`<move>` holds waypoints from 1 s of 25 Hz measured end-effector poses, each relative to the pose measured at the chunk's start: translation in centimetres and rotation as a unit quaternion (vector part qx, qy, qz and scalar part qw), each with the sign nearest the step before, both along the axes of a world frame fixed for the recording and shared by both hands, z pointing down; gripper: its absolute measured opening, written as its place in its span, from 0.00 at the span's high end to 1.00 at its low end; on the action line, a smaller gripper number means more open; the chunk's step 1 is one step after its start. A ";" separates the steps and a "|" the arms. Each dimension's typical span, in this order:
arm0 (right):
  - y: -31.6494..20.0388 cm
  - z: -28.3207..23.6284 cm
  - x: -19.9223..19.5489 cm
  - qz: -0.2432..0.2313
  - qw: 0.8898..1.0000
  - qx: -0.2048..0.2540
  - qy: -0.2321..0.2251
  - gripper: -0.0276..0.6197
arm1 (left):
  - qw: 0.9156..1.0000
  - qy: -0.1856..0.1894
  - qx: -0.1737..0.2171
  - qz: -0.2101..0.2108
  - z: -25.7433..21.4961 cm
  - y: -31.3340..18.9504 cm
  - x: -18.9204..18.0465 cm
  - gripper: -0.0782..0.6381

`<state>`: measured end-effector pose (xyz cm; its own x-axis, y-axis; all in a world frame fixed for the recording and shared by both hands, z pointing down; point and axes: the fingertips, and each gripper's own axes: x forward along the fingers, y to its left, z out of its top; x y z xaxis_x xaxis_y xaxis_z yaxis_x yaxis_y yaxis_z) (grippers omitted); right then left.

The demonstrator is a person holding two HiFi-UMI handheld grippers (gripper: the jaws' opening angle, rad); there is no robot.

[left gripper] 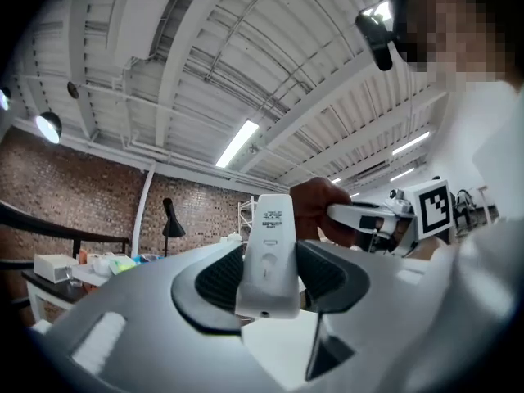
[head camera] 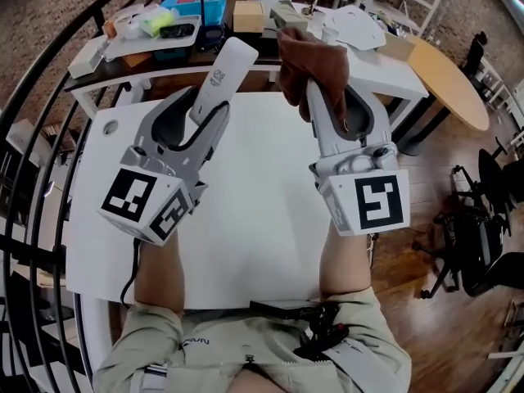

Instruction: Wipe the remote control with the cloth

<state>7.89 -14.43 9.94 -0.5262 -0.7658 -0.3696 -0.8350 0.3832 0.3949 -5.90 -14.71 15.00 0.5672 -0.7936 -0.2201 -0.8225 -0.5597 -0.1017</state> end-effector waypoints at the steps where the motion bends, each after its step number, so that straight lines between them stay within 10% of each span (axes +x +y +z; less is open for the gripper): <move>1: 0.3 -0.4 0.3 0.004 1.000 0.007 -0.003 0.82 | 1.000 -0.013 0.012 -0.009 -0.5 0.0 0.4 0.58; 11: 0.9 -0.4 0.6 0.046 0.997 0.063 -0.002 0.82 | 0.999 -0.036 0.028 -0.012 -0.8 -0.8 1.3 0.58; 25: 0.5 3.0 -6.2 0.002 0.989 0.054 0.139 0.82 | 0.999 -0.034 0.015 0.024 0.4 -1.4 1.9 0.59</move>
